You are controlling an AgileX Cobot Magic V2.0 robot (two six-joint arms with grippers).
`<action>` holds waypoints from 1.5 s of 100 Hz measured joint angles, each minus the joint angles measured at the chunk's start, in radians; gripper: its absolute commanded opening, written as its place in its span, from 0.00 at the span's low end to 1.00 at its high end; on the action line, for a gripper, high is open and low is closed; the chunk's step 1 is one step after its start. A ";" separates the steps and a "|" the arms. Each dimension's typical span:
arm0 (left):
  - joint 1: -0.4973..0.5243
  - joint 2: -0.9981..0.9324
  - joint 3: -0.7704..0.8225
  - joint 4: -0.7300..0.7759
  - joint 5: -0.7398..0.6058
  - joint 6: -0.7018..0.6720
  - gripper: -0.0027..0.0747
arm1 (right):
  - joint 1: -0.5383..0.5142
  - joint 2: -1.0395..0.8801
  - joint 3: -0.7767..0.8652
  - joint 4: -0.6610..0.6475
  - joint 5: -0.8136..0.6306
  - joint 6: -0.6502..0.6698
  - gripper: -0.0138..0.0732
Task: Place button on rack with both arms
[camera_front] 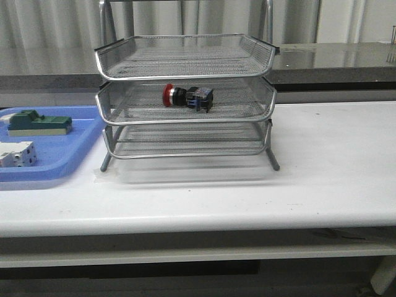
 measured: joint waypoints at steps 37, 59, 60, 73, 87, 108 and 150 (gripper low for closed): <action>0.000 0.000 0.000 0.000 0.000 0.000 0.01 | 0.000 -0.046 0.000 0.000 0.000 0.000 0.08; 0.000 0.000 0.000 0.000 0.000 0.000 0.01 | 0.000 -0.046 0.000 0.000 0.001 0.000 0.08; 0.000 0.000 0.000 0.000 0.000 0.000 0.01 | 0.000 -0.046 0.000 0.000 0.001 0.000 0.08; 0.000 0.000 0.000 0.000 0.000 0.000 0.01 | 0.000 -0.046 0.000 0.000 0.001 0.000 0.08; 0.000 0.000 0.000 0.000 0.000 0.000 0.01 | 0.000 -0.049 0.004 -0.007 -0.002 0.000 0.08; 0.000 0.000 0.000 0.000 0.000 0.000 0.01 | 0.000 -0.131 0.118 -0.058 -0.106 0.000 0.08; 0.000 0.000 0.000 0.000 0.000 0.000 0.01 | 0.000 -0.412 0.464 -0.062 -0.270 0.000 0.08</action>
